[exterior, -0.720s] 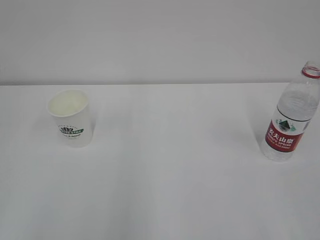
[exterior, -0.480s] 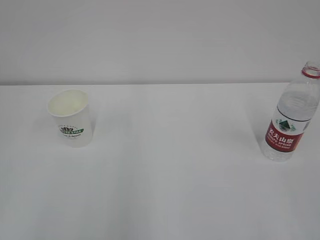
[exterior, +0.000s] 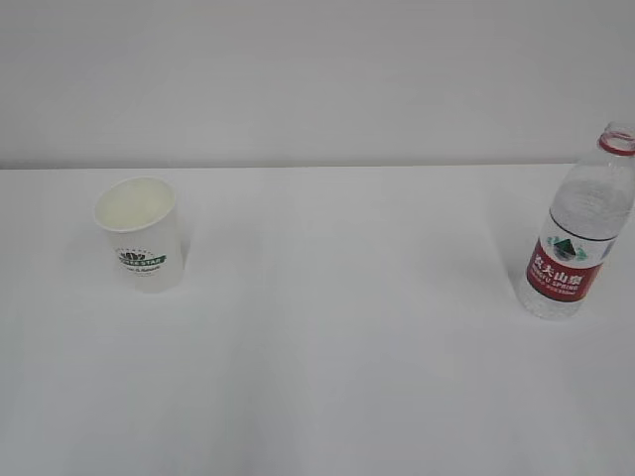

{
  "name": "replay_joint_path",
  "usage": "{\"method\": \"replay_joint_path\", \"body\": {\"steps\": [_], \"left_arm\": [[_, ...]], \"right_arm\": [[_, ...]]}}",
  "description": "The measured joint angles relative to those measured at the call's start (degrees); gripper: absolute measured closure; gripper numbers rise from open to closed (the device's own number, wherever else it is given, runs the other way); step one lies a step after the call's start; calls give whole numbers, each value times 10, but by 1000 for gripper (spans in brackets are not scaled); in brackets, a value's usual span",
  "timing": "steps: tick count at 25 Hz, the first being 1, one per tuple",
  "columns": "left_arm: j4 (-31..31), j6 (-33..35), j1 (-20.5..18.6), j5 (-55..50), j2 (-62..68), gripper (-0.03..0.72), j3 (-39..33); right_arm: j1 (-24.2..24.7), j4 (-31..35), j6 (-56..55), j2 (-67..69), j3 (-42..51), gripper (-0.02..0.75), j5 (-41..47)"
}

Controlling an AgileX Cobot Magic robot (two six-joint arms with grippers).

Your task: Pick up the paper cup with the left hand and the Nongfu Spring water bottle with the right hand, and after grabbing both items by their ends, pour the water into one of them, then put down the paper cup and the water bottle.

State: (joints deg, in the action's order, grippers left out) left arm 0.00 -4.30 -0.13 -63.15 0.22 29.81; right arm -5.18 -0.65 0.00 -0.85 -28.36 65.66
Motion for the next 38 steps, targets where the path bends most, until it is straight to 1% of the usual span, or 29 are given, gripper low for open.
{"method": "replay_joint_path", "body": {"steps": [32,36,38], "left_arm": [[0,0,0,0,0,123,0],[0,0,0,1,0,128,0],[-3,0,0,6,0,129,1]], "right_arm": [[0,0,0,0,0,181,0],[0,0,0,0,-5,181,-9],[0,0,0,0,-10,181,-27]]}}
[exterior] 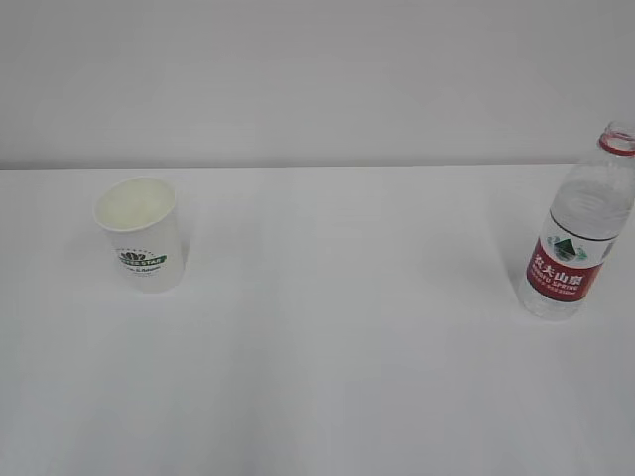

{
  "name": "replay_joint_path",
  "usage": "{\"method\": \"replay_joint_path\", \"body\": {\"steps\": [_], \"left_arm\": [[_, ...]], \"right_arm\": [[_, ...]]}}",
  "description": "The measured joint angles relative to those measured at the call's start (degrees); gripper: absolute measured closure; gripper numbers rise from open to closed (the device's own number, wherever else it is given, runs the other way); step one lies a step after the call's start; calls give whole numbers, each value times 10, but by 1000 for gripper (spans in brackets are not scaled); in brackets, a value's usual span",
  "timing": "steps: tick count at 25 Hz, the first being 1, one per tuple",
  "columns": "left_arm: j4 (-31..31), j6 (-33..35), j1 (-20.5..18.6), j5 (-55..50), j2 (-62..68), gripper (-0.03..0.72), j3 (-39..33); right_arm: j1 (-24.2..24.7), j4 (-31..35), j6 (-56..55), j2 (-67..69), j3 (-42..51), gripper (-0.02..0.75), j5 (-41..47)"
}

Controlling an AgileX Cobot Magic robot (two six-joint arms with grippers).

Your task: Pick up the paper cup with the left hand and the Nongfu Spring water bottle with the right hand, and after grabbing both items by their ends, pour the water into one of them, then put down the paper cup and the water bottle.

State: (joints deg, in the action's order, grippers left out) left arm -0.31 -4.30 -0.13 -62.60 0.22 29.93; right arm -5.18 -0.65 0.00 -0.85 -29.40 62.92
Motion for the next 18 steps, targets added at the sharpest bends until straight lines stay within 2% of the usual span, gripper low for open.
{"method": "replay_joint_path", "body": {"steps": [10,18], "left_arm": [[-1,0,0,153,0,136,14],[32,0,0,190,0,146,14]], "right_arm": [[0,-9,0,0,-2,181,-100],[0,-32,0,0,-2,181,-154]]}}
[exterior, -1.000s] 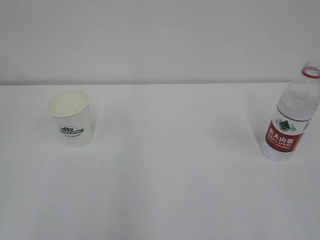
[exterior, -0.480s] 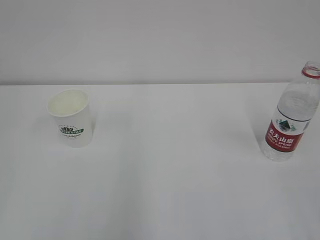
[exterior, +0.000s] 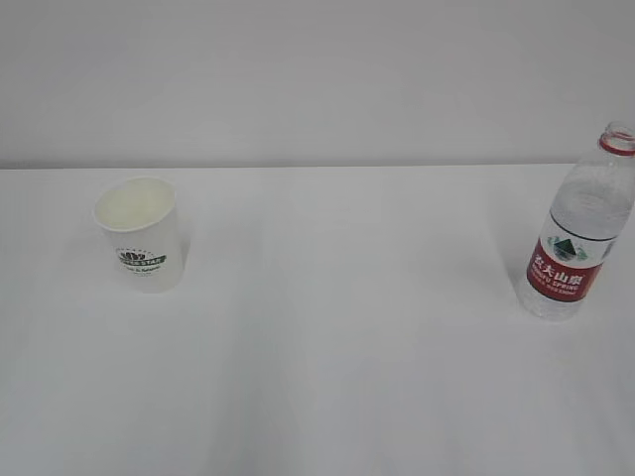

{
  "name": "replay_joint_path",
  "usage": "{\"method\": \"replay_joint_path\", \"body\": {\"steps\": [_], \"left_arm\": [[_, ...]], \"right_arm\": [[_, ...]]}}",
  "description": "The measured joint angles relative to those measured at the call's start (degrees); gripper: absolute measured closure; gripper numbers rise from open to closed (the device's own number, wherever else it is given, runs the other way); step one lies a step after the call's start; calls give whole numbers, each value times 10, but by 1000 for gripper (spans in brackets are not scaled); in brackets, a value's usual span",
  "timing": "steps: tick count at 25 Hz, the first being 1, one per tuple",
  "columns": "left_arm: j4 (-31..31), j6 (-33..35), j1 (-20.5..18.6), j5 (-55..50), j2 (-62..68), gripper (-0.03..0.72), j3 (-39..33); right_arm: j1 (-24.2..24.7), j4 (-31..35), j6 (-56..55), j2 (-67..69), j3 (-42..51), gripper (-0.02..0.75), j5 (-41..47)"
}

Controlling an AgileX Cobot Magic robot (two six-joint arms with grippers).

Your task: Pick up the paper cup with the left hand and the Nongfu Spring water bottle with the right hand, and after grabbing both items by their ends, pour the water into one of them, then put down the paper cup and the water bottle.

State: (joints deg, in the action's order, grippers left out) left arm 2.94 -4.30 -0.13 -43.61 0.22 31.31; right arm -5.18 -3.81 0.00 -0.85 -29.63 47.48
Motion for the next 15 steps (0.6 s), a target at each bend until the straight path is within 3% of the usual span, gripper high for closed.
{"method": "replay_joint_path", "body": {"steps": [15], "left_arm": [[39,26,0,9,0,157,0]], "right_arm": [[0,-1,0,0,0,181,-9]]}}
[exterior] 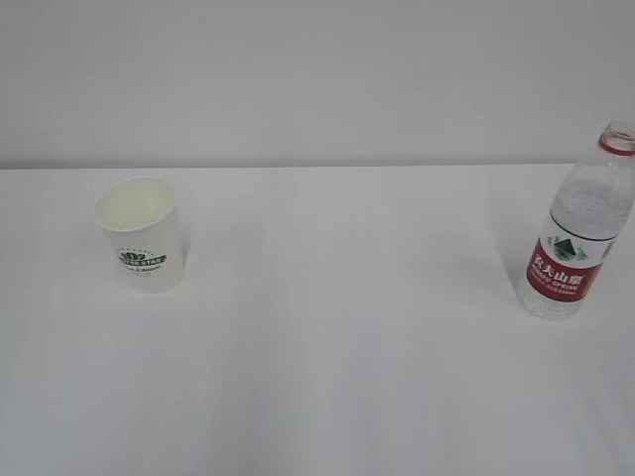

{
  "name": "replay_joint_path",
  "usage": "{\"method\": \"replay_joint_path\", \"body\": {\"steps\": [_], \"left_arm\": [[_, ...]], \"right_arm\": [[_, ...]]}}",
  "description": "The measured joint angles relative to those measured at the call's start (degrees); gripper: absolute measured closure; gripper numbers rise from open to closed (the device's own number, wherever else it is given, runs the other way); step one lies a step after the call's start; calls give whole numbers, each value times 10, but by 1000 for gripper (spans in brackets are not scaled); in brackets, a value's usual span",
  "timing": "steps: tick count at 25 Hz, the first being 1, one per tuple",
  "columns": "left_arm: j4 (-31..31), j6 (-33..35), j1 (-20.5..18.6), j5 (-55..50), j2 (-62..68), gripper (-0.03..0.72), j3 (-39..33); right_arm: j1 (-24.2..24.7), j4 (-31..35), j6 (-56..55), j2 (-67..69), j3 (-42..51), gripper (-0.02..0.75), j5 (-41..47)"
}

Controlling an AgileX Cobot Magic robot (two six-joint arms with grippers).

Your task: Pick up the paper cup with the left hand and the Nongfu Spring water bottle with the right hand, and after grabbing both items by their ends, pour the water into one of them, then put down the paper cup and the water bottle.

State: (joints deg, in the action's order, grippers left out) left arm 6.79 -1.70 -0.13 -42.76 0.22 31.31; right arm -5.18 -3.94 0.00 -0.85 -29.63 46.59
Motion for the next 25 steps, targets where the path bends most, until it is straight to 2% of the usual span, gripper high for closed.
{"method": "replay_joint_path", "body": {"steps": [11,21,25], "left_arm": [[-38,1,0,52,0,160,0],[-44,1,0,89,6,160,-18],[-45,1,0,124,54,160,-21]], "right_arm": [[0,4,0,0,0,181,-37],[0,4,0,0,21,181,-81],[0,1,31,11,24,181,-107]]}}
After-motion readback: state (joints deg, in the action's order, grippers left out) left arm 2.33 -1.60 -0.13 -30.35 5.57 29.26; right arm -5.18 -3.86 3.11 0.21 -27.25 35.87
